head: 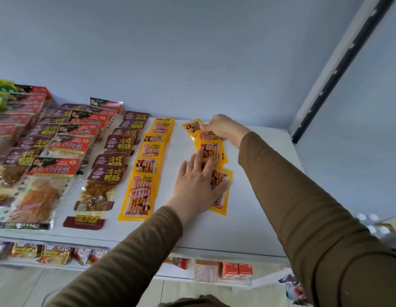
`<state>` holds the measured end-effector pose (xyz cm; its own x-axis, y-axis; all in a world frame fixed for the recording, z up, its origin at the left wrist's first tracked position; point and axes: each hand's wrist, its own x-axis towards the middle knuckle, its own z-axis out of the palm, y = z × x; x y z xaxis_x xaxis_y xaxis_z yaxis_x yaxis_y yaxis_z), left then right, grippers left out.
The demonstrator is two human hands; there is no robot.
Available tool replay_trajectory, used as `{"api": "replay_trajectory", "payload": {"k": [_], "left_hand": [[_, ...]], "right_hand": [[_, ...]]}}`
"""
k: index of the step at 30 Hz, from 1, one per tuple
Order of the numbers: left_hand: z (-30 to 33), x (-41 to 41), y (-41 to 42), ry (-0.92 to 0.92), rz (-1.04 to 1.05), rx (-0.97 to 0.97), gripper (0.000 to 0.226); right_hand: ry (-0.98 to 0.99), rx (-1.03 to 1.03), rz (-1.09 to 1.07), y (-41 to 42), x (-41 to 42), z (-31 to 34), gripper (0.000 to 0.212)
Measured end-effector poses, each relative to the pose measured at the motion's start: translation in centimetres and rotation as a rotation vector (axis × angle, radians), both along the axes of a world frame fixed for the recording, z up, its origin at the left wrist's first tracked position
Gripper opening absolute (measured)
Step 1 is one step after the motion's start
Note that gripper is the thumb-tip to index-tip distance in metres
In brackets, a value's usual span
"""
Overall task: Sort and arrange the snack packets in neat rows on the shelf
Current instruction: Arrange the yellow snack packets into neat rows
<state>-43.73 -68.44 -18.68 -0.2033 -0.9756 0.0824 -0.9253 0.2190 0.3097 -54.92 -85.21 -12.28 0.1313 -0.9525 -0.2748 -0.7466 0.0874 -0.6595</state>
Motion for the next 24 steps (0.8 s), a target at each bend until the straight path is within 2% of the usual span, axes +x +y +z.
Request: {"api": "replay_trajectory", "payload": {"k": [6,9,11,15,20,24], "left_hand": [[0.2,-0.4,-0.9,0.031,0.027,-0.022,0.078],[0.4,-0.3,-1.9,0.031,0.05,-0.014,0.079],[0.3,-0.2,-2.4,0.04,0.056,0.011,0.079],[0.0,-0.3,-2.5,0.023,0.032,0.054,0.08],[0.1,-0.5,-2.2,0.061,-0.004,0.086,0.081],[0.7,-0.6,-1.7,0.077,-0.013,0.072,0.078]], "right_hand": [[-0.144,-0.136,-0.031,-0.4,0.1,0.5,0.018],[-0.279,-0.248,-0.114,-1.0,0.8,-0.1,0.011],[-0.292,-0.305,-0.121,-1.3,1.1,-0.9,0.011],[-0.22,-0.265,-0.081,-1.6,1.0,-2.6,0.017],[-0.3,-0.062,0.024,-1.4,0.2,-2.3,0.041],[-0.228,-0.021,0.06,-1.3,0.3,-2.5,0.061]]}}
